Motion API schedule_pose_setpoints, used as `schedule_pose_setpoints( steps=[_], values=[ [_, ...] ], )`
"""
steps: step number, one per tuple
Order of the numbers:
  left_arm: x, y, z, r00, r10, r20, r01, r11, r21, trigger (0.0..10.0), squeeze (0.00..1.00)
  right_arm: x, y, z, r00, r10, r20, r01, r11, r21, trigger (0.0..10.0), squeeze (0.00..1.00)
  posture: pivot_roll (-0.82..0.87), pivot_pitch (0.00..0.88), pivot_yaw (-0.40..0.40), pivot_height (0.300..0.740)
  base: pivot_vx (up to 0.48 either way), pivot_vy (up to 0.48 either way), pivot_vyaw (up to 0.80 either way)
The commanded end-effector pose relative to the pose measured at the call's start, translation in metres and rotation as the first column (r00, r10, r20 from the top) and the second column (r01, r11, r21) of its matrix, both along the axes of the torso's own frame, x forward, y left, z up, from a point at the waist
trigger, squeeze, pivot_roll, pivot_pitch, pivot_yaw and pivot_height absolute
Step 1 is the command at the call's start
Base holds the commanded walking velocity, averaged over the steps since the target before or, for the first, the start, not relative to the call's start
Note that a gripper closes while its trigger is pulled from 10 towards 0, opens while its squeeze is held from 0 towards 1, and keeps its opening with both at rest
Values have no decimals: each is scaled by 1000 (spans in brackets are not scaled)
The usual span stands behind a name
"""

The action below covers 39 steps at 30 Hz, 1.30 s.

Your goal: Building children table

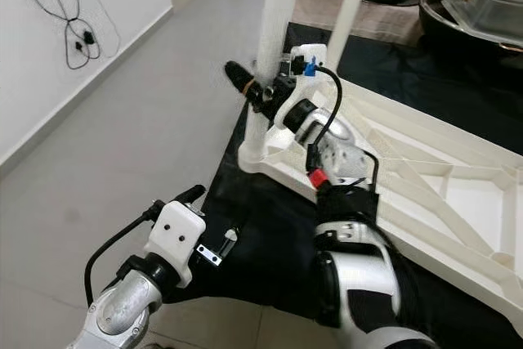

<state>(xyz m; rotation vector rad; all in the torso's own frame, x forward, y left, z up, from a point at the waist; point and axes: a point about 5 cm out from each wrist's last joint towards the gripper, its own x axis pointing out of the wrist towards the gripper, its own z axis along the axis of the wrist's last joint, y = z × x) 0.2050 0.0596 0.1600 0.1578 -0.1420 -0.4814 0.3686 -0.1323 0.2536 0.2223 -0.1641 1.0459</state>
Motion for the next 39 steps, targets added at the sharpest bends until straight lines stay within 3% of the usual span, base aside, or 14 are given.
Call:
schedule_pose_setpoints(
  steps=[1,9,11,18,24,25,27,29,30,32,33,34,36,39],
  values=[
    [0,-2,-4,1000,-4,-14,4,1000,8,10000,0,-15,8,-6,953,304,19,-302,951,-71,10000,0,144,104,-85,740,0,0,0],
    [-1,-2,-4,1000,-4,-13,4,1000,7,10000,0,-3,25,-3,898,439,-14,-439,896,-71,10000,0,160,113,-90,740,0,0,0],
    [-2,-2,-3,1000,-3,-13,4,1000,9,10000,0,0,39,-2,894,448,2,-446,890,-97,0,0,162,115,-90,740,0,0,0],
    [-3,-1,-3,1000,0,-16,0,1000,10,10000,0,0,44,4,893,447,40,-444,893,-73,0,0,165,118,-91,740,0,0,0],
    [-2,-2,-4,1000,0,-17,0,1000,10,10000,0,13,40,2,987,139,77,-134,989,-68,0,0,152,118,-89,740,0,0,0],
    [-1,-2,-4,1000,-1,-17,1,1000,9,10000,0,23,36,-1,996,-80,33,82,995,-58,0,0,146,118,-84,740,0,0,0],
    [-1,-2,-4,1000,-1,-17,1,1000,9,10000,0,23,36,-1,996,-80,33,82,995,-58,0,0,146,118,-84,740,0,0,0],
    [-1,-2,-4,1000,-2,-17,2,1000,8,10000,0,32,27,-6,949,-313,-44,312,950,-33,0,0,145,118,-85,740,0,0,0],
    [-1,-2,-4,1000,-4,-16,4,1000,8,10000,0,38,13,-18,817,-564,-123,560,826,-65,0,0,142,116,-82,740,0,0,0],
    [-1,-2,-4,1000,-4,-16,4,1000,8,10000,0,38,13,-18,817,-564,-123,560,826,-65,0,0,142,116,-82,740,0,0,0],
    [0,-3,-4,1000,-6,-16,7,1000,8,10000,0,34,-9,-37,576,-796,-184,788,601,-135,0,0,135,112,-78,740,0,0,0],
    [0,-3,-4,1000,-6,-16,7,1000,8,10000,0,34,-9,-37,576,-796,-184,788,601,-135,0,0,135,112,-78,740,0,0,0],
    [1,-3,-4,1000,-7,-13,7,1000,9,10000,0,17,-34,-53,238,-950,-204,936,281,-213,0,0,142,112,-80,740,0,0,0],
    [1,-1,-4,1000,-4,-13,4,1000,11,10000,0,13,-35,-50,180,-961,-210,953,223,-205,0,0,138,114,-80,740,0,0,0]
  ],
)
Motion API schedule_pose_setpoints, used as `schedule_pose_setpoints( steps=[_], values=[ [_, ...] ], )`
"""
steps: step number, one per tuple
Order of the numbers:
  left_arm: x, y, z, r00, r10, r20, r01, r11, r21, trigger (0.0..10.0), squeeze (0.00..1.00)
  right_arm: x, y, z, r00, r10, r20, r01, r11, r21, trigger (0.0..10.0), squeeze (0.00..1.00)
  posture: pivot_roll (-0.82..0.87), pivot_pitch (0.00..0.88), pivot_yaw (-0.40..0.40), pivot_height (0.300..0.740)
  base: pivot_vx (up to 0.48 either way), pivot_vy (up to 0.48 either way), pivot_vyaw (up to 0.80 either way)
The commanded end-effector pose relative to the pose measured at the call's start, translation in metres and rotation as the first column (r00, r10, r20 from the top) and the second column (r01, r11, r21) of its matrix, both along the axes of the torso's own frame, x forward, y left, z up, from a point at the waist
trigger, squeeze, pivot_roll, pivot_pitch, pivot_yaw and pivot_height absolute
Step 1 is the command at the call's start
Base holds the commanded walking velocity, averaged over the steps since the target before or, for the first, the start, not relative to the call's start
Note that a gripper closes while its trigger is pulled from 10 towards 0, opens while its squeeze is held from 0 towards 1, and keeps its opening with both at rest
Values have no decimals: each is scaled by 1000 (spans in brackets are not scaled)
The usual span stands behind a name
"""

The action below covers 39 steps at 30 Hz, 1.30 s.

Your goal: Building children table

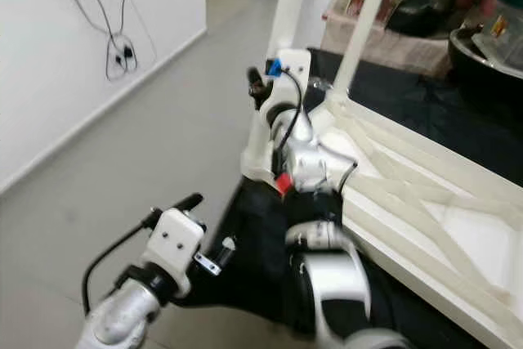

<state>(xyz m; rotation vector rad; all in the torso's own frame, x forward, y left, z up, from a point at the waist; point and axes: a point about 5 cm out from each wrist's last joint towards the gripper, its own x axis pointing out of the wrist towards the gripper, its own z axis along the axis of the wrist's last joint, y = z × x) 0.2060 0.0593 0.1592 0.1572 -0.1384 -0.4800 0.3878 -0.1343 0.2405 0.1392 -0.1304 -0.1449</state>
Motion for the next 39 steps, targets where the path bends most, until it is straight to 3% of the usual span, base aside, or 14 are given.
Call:
schedule_pose_setpoints(
  steps=[1,2,3,4,11,12,15,18,20,22,25,34,35,39],
  values=[
    [0,-1,-4,1000,-6,-9,6,1000,11,10000,0,-6,-33,-37,973,-168,-157,179,982,60,0,0,138,114,-80,740,0,0,0],
    [0,-1,-4,1000,-5,-9,5,1000,11,10000,0,-5,-31,-34,974,-170,-147,181,981,66,0,0,138,114,-80,740,0,0,0],
    [-1,-1,-4,1000,-5,-10,5,1000,12,10000,0,-1,-21,-28,991,-95,-97,106,988,114,10000,0,137,114,-81,740,0,0,0],
    [-1,-1,-4,1000,-5,-10,5,1000,13,10000,0,2,-10,-17,1000,5,-16,-2,989,145,10000,1000,138,114,-79,740,0,0,0],
    [0,-1,-4,1000,-4,-10,5,1000,13,10000,0,6,8,6,978,160,131,-178,974,139,10000,859,138,113,-79,740,0,0,0],
    [0,-1,-4,1000,-4,-10,4,1000,13,10000,0,9,14,11,942,296,160,-321,933,162,10000,0,137,112,-79,740,0,0,0],
    [0,-1,-4,1000,-4,-10,4,1000,13,10000,0,9,19,16,890,418,183,-447,879,165,10000,0,137,113,-79,740,0,0,0],
    [0,-1,-4,1000,-4,-10,4,1000,13,10000,0,1,23,18,689,691,220,-721,683,114,10000,0,135,113,-78,740,0,0,0],
    [1,-1,-4,1000,-4,-8,4,1000,12,10000,0,-23,19,13,290,940,181,-955,297,-14,10000,0,138,112,-81,740,0,0,0],
    [1,-1,-4,1000,-4,-8,4,1000,12,10000,0,-23,19,13,290,940,181,-955,297,-14,10000,0,138,112,-81,740,0,0,0],
    [0,-1,-3,1000,-5,-8,5,1000,9,10000,0,-29,22,6,-12,996,94,-999,-8,-41,10000,0,139,113,-75,740,0,0,0],
    [-2,-3,-2,1000,-11,-9,11,1000,9,10000,0,-21,42,10,-117,991,64,-992,-113,-53,10000,0,161,120,-82,740,0,0,0],
    [-3,-1,-2,1000,-2,-11,2,1000,9,10000,0,-17,51,12,-82,995,57,-994,-77,-79,0,0,161,122,-86,740,0,0,0],
    [-4,-1,-3,1000,2,-15,-1,1000,8,10000,0,-15,50,13,-26,996,85,-996,-18,-89,0,0,155,123,-81,740,0,0,0]
  ],
)
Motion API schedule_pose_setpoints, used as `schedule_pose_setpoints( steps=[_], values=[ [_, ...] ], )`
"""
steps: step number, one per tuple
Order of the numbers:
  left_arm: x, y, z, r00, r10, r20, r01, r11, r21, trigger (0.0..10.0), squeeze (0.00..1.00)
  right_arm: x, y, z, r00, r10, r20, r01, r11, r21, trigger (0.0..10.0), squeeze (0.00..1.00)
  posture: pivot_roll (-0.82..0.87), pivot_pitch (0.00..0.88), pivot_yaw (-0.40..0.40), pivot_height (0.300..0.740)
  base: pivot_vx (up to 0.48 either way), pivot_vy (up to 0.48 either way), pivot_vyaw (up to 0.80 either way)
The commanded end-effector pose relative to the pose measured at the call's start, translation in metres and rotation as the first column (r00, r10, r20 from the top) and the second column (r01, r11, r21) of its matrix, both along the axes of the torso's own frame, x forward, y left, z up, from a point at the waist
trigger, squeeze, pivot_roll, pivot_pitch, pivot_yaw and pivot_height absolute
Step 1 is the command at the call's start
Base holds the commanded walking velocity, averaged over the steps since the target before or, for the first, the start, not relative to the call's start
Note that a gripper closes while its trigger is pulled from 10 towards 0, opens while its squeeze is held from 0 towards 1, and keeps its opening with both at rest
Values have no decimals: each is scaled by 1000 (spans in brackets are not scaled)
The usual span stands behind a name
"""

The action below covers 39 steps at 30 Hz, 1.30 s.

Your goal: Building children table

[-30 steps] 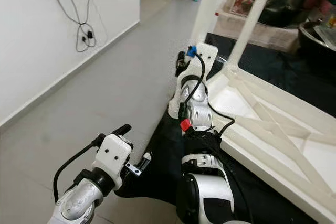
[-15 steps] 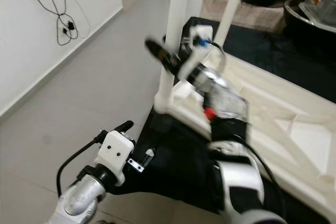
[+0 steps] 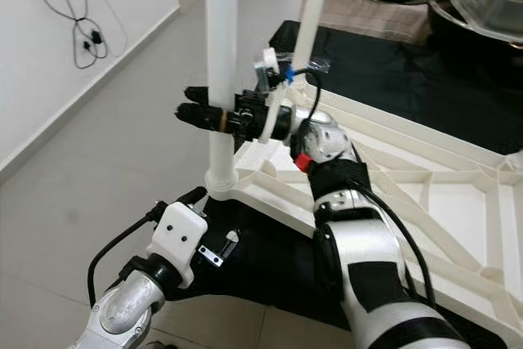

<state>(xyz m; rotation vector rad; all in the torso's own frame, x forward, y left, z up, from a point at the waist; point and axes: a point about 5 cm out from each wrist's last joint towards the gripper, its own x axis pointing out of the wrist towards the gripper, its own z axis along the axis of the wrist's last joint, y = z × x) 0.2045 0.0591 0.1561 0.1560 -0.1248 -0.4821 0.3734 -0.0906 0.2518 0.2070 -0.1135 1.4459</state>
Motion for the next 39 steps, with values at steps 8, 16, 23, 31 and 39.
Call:
schedule_pose_setpoints(
  steps=[8,16,23,31,39],
  values=[
    [-2,-2,0,1000,-2,-3,2,1000,4,10000,0,17,-4,6,921,-390,2,389,917,88,0,0,150,122,-79,740,0,0,0],
    [-2,-2,-1,1000,-6,-5,6,1000,5,10000,0,34,-42,-21,296,-952,-82,946,304,-114,0,0,136,123,-73,740,0,0,0],
    [-1,-1,-1,1000,-6,-4,6,1000,8,10000,0,13,-74,-40,-189,-972,-138,963,-156,-219,0,0,142,125,-75,740,0,0,0],
    [-1,0,-1,1000,-4,-4,4,1000,11,10000,0,15,-32,-12,9,-967,-256,999,18,-35,10000,1000,142,120,-74,740,0,0,0],
    [-1,0,-2,1000,-2,-6,2,1000,12,10000,0,9,-15,24,663,-706,-250,749,626,219,10000,0,138,104,-75,740,0,0,0]
  ],
)
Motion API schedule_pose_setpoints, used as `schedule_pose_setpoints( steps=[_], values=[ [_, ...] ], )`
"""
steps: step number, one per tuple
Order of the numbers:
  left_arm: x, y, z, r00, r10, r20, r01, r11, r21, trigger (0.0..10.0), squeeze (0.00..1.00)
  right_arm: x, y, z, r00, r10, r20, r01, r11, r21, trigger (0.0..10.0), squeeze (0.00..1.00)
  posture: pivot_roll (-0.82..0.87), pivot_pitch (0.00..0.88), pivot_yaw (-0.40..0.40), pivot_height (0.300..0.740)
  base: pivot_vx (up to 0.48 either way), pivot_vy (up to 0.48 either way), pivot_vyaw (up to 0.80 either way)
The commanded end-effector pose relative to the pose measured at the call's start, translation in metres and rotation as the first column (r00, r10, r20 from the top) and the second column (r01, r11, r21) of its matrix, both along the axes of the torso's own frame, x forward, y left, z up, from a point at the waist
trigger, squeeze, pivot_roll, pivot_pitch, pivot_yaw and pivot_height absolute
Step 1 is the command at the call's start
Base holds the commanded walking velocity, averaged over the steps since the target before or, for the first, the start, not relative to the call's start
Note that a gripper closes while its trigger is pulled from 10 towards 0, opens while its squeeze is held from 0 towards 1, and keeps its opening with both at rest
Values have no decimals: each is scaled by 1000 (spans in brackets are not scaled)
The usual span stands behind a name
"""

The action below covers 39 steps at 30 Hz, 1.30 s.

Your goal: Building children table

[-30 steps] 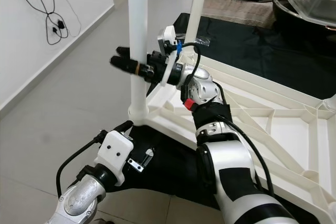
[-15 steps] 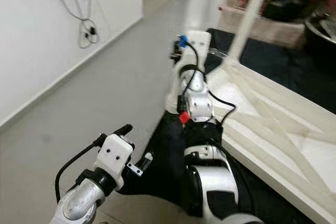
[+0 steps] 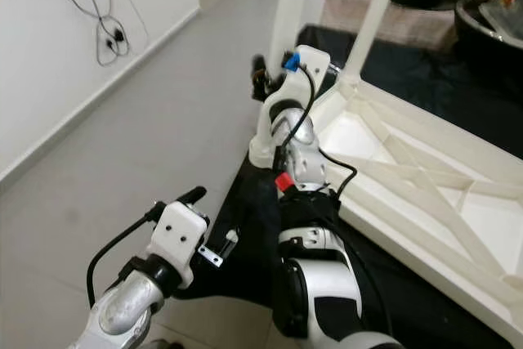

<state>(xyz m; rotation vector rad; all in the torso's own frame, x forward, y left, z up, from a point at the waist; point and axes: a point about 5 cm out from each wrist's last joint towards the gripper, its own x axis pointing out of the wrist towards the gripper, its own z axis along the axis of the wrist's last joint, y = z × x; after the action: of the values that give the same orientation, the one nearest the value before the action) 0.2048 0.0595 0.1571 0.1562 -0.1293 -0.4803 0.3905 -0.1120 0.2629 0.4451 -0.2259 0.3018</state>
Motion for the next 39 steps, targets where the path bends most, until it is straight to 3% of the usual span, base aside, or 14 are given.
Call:
schedule_pose_setpoints(
  steps=[1,2,5,11,14,15,16,21,25,27,28,30,34,39],
  values=[
    [-1,-1,-4,1000,-4,-10,4,1000,13,10000,0,-17,6,13,879,449,160,-435,893,-112,10000,0,138,102,-78,740,0,0,0],
    [-1,-1,-4,1000,-4,-10,4,1000,13,10000,0,-17,6,13,879,449,160,-435,893,-112,10000,0,138,102,-78,740,0,0,0],
    [-1,-1,-5,1000,-6,-10,6,1000,13,10000,0,-39,0,2,619,770,155,-719,635,-283,10000,0,139,101,-77,740,0,0,0],
    [-1,-2,-5,1000,-2,-9,2,1000,12,10000,0,-37,4,-19,425,905,0,-846,397,-355,10000,0,155,91,-84,740,0,0,0],
    [-2,-2,-5,1000,-2,-8,2,1000,13,10000,0,-33,15,-21,414,910,-23,-845,374,-382,8353,0,158,90,-86,740,0,0,0],
    [-2,-2,-5,1000,-2,-8,2,1000,13,10000,0,-33,15,-21,414,910,-23,-845,374,-382,8353,0,158,90,-86,740,0,0,0],
    [-2,-2,-5,1000,-1,-8,1,1000,13,10000,0,-29,20,-21,440,898,-30,-830,393,-396,0,0,160,89,-89,740,0,0,0],
    [-3,-1,-5,1000,8,-7,-7,1000,15,10000,0,-25,22,-13,485,874,25,-787,449,-424,0,0,165,86,-97,740,0,0,0],
    [-3,0,-5,1000,10,-9,-10,1000,14,10000,0,-17,17,-9,606,793,55,-708,570,-418,0,0,158,85,-96,740,0,0,0],
    [-3,-1,-6,1000,10,-10,-10,1000,13,10000,0,-6,10,-8,772,632,69,-560,727,-398,0,0,151,83,-92,740,0,0,0],
    [-3,-1,-6,1000,10,-10,-10,1000,13,10000,0,-6,10,-8,772,632,69,-560,727,-398,0,0,151,83,-92,740,0,0,0],
    [-2,-1,-6,1000,5,-10,-5,1000,14,10000,0,9,-8,-21,968,249,-23,-240,897,-372,0,0,141,83,-86,740,0,0,0],
    [-2,-1,-7,1000,0,-10,1,1000,15,10000,0,13,-31,-41,984,-121,-130,62,919,-390,0,0,137,87,-82,740,0,0,0],
    [-1,-2,-7,1000,-5,-11,5,1000,15,10000,0,-6,-62,-64,812,-541,-221,421,804,-420,0,0,138,92,-80,740,0,0,0]
  ],
)
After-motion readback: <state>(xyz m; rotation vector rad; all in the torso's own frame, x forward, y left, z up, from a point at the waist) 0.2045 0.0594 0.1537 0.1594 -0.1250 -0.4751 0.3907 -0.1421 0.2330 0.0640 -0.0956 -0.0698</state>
